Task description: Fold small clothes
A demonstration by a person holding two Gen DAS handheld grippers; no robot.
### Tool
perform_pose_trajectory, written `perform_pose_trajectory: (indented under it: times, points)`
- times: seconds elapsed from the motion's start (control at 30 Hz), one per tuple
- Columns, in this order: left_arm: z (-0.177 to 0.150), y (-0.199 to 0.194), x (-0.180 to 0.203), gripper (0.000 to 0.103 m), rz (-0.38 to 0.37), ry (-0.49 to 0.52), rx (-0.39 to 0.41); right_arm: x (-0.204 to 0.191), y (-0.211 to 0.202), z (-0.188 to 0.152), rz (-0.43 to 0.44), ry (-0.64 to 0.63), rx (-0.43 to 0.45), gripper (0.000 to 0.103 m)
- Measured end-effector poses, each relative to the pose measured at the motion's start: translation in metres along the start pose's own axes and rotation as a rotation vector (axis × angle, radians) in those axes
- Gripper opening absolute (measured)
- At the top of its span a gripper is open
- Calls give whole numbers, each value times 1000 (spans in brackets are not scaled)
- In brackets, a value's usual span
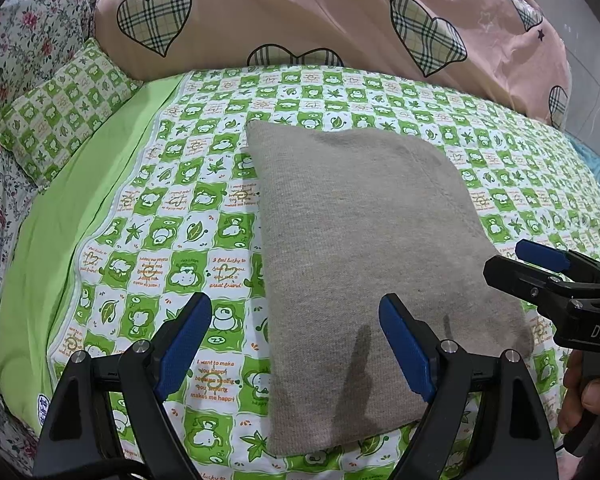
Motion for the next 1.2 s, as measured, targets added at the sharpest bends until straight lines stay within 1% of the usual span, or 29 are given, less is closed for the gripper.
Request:
perform_pose_trajectory:
  times: [1.2]
  points:
    - [7, 2, 2, 86, -3, 1, 1, 2, -3, 6, 2, -3, 8, 91]
Point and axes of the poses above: each gripper's, at about its wrist camera, not at the fingertips, and y roughly the way its jaws point, x to its right, z to its top, the point moved 3 cm from there along y, roughly the way its jaws point, and after that the axes turned 2 degrees about -z, right-handed, at the moved point
